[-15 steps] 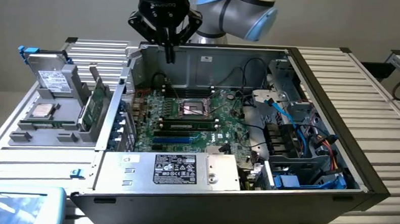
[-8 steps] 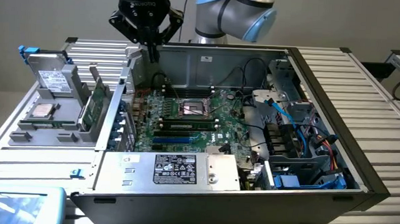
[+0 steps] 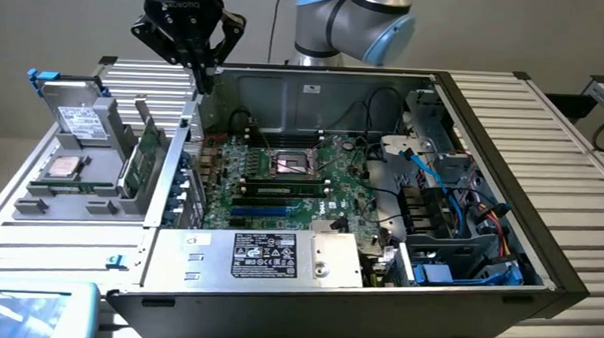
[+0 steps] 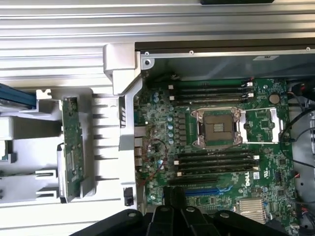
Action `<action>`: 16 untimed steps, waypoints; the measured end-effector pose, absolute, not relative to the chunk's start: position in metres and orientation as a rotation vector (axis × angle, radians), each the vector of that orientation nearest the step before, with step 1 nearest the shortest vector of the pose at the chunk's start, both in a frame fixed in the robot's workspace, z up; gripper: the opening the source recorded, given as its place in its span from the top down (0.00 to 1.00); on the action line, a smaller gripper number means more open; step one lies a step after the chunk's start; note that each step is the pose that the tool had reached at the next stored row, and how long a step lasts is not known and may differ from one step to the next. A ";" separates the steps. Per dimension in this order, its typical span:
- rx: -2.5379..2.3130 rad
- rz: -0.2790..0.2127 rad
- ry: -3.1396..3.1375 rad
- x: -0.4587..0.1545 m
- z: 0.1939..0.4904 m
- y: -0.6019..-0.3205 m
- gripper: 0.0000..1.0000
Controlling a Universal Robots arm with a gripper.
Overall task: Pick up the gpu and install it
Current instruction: 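Reach for the gpu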
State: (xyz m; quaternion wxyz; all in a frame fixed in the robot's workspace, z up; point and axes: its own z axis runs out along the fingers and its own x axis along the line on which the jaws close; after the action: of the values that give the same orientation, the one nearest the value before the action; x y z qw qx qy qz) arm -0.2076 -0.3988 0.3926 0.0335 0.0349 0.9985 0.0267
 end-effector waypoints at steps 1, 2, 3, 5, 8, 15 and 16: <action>0.107 0.082 3.072 -0.212 0.393 -0.399 0.88; 0.107 0.083 3.072 -0.217 0.393 -0.399 0.88; 0.107 0.083 3.072 -0.221 0.393 -0.399 0.88; 0.107 0.084 3.072 -0.230 0.393 -0.399 0.88; 0.107 0.085 3.072 -0.244 0.393 -0.399 0.88; 0.107 0.085 3.072 -0.276 0.391 -0.396 0.88; 0.107 0.085 3.072 -0.280 0.391 -0.395 0.88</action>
State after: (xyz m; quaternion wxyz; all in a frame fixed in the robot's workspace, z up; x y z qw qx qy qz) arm -0.2803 -0.3952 0.3911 0.0335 0.0349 0.9984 0.0276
